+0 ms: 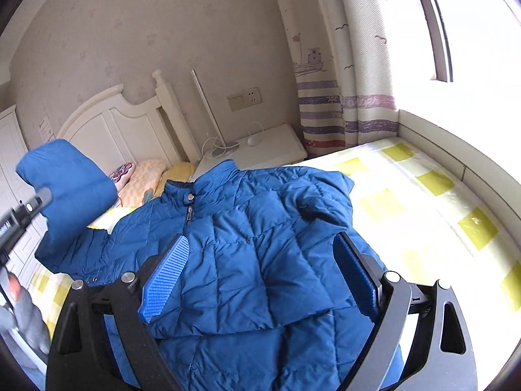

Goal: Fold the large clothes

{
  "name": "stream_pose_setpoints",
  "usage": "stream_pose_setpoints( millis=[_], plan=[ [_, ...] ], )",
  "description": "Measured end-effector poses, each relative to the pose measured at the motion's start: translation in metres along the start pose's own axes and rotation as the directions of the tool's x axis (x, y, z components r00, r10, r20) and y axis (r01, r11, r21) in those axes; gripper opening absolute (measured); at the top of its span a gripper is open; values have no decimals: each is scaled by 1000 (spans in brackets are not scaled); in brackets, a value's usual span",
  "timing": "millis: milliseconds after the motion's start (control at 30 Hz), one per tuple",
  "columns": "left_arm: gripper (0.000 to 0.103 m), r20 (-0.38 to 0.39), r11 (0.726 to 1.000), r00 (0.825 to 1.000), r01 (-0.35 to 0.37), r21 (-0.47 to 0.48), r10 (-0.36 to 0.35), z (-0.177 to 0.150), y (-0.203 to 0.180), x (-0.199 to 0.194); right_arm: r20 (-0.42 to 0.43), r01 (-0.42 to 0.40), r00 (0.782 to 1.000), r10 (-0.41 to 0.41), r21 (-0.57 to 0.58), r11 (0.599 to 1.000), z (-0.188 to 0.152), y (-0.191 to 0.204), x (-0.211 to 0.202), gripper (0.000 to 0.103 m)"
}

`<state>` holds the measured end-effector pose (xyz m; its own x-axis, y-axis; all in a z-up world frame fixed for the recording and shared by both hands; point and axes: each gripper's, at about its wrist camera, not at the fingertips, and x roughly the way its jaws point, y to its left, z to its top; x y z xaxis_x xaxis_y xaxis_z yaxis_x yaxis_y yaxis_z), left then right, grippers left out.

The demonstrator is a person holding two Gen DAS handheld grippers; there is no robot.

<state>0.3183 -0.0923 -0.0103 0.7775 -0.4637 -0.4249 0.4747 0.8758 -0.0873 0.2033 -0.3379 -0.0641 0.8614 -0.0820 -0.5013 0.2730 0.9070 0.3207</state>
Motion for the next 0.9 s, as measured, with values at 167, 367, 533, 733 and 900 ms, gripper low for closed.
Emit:
stream_pose_setpoints(
  millis=[167, 367, 533, 733, 900],
  plan=[
    [15, -229, 977, 973, 38, 210, 12, -73, -72, 65, -18, 37, 999, -36, 47, 998, -1, -35, -19, 86],
    [71, -208, 936, 978, 54, 348, 21, -88, -81, 38, -60, 22, 998, -18, 66, 998, -10, -43, -18, 86],
    [86, 7, 994, 998, -56, 98, 56, -71, -6, -44, -128, -63, 989, 68, 49, 997, -18, -22, -4, 86],
    [87, -124, 906, 948, -317, -279, 294, -90, 121, -62, -260, -169, 951, 170, 28, 985, -32, 19, 35, 86],
    [87, -311, 824, 884, -447, -349, 348, -105, 173, -41, -344, -213, 910, 231, 89, 973, -32, 34, 77, 86]
  ],
)
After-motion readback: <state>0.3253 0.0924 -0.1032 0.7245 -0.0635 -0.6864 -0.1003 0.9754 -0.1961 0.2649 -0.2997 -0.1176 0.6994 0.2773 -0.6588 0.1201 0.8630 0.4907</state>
